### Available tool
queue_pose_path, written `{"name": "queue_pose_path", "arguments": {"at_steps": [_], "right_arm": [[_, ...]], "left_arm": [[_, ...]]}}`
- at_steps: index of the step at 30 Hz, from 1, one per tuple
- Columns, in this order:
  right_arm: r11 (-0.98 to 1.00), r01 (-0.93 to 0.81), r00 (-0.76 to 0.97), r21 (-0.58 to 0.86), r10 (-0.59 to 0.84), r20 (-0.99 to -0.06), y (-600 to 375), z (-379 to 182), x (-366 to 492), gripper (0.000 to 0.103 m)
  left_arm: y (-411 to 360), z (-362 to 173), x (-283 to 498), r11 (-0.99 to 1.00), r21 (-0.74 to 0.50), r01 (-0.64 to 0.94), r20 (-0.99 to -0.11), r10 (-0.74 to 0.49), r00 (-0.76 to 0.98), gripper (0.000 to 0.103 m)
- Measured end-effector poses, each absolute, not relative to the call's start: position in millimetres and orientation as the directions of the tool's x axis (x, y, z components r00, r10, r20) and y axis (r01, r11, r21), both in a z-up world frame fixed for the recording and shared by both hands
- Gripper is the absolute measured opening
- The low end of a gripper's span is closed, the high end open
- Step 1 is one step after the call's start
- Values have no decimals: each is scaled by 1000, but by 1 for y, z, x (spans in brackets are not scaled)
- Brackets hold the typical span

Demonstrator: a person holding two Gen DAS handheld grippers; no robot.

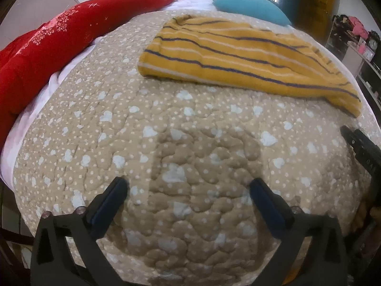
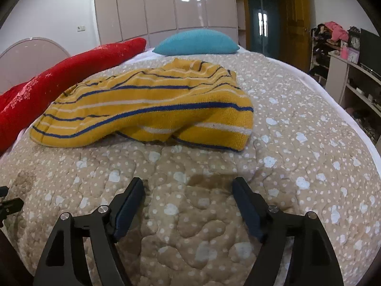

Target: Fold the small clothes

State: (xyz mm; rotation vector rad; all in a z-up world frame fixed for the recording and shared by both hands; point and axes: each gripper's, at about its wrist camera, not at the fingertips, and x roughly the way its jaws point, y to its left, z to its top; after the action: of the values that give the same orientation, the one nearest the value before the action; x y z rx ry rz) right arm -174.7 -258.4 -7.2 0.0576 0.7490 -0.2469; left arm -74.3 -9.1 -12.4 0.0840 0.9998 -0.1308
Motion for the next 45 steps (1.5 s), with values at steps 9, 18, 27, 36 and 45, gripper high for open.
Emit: {"name": "queue_pose_path", "arguments": {"at_steps": [9, 18, 27, 36, 45], "right_arm": [[972, 232, 723, -36, -197, -663, -258, -10, -178, 83], [972, 228, 716, -47, -200, -668, -257, -10, -178, 83], [984, 175, 658, 11, -109, -745, -258, -7, -162, 102], [986, 157, 658, -59, -149, -738, -249, -12, -158, 103], [980, 175, 603, -100, -186, -776, -243, -8, -154, 103]], "left_arm": [[-9, -14, -73, 992, 17, 123, -836, -54, 547, 103], [-13, -13, -69, 991, 48, 125, -856, -23, 516, 103], [-13, -6, -53, 991, 35, 131, -895, -27, 445, 103], [-8, 36, -39, 992, 57, 109, -838, -12, 546, 76], [19, 43, -43, 996, 81, 24, -807, 52, 589, 76]]}}
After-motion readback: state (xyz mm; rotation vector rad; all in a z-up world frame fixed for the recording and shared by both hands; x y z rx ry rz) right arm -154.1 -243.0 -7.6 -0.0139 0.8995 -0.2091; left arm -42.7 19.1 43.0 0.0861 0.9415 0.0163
